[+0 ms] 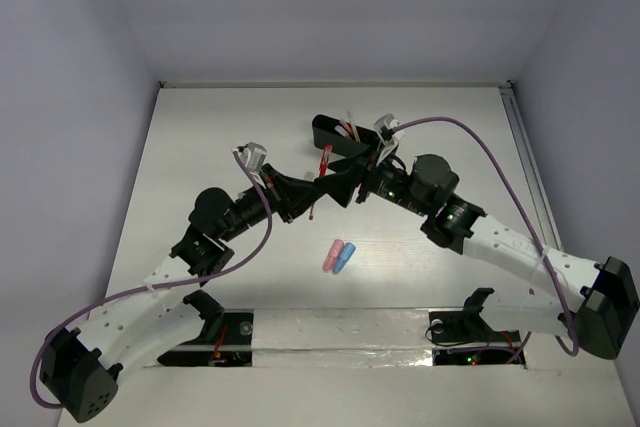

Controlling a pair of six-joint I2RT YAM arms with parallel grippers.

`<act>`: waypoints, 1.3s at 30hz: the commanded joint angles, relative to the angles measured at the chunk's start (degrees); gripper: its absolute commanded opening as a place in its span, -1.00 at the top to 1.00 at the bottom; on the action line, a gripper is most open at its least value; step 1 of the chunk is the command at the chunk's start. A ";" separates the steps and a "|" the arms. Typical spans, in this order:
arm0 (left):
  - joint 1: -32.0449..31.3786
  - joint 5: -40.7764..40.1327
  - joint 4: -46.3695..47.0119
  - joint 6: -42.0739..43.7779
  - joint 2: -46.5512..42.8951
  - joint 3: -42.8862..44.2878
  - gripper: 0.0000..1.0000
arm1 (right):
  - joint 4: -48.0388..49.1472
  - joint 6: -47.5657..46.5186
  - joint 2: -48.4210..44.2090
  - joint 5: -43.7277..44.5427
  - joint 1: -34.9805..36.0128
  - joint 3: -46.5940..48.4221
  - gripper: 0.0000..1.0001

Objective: Sort the stationery into containers
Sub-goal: Place the pen in the storage box.

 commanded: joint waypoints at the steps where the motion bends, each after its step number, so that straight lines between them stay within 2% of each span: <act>1: -0.02 2.81 5.49 -0.60 -0.50 -0.44 1.00 | 5.65 0.12 0.07 -0.14 0.03 2.69 -0.37; 5: -0.02 3.08 5.84 -0.78 -0.41 -0.79 1.00 | 6.45 0.82 0.42 0.74 0.03 2.60 -0.08; 7: -0.02 3.16 5.84 -0.87 -0.41 -0.88 1.00 | 6.62 1.26 0.77 1.00 0.03 2.51 0.00; 12: -0.02 3.16 5.93 -0.87 -0.06 -0.97 1.00 | 6.62 2.14 0.95 0.83 0.03 2.43 0.51; 14: -0.02 3.08 5.93 -0.96 0.11 -0.88 1.00 | 6.27 2.32 0.86 0.92 0.03 2.60 0.61; 17: -0.02 2.38 5.32 -0.78 0.21 -0.53 1.00 | 5.75 2.58 0.86 1.00 0.03 2.69 0.90; 18: -0.02 1.59 5.23 -0.78 0.03 -0.53 0.97 | 5.48 2.67 0.77 1.44 0.03 2.69 0.92; 20: -0.02 0.88 5.05 -0.60 -0.23 -0.53 0.76 | 5.22 2.58 0.86 2.40 0.03 2.69 0.99; 21: -0.02 0.62 4.79 -0.08 -0.41 -0.27 0.52 | 4.78 2.49 0.77 3.63 0.03 2.69 1.00; 24: -0.02 -0.87 2.16 1.32 -1.02 0.17 0.19 | 3.64 1.96 1.21 4.78 -0.67 3.13 1.00; 27: -0.02 -3.51 -0.83 2.03 -2.25 0.26 -0.05 | 3.81 1.35 2.26 5.48 -2.61 3.74 1.00; 32: -0.02 -7.46 -10.31 3.17 -4.19 1.49 -0.12 | 3.63 -2.16 4.63 8.90 -6.38 4.88 1.00; 39: -0.02 -14.67 -23.85 7.12 -9.11 6.93 -0.06 | 4.42 -13.76 14.02 24.02 -9.47 7.61 1.00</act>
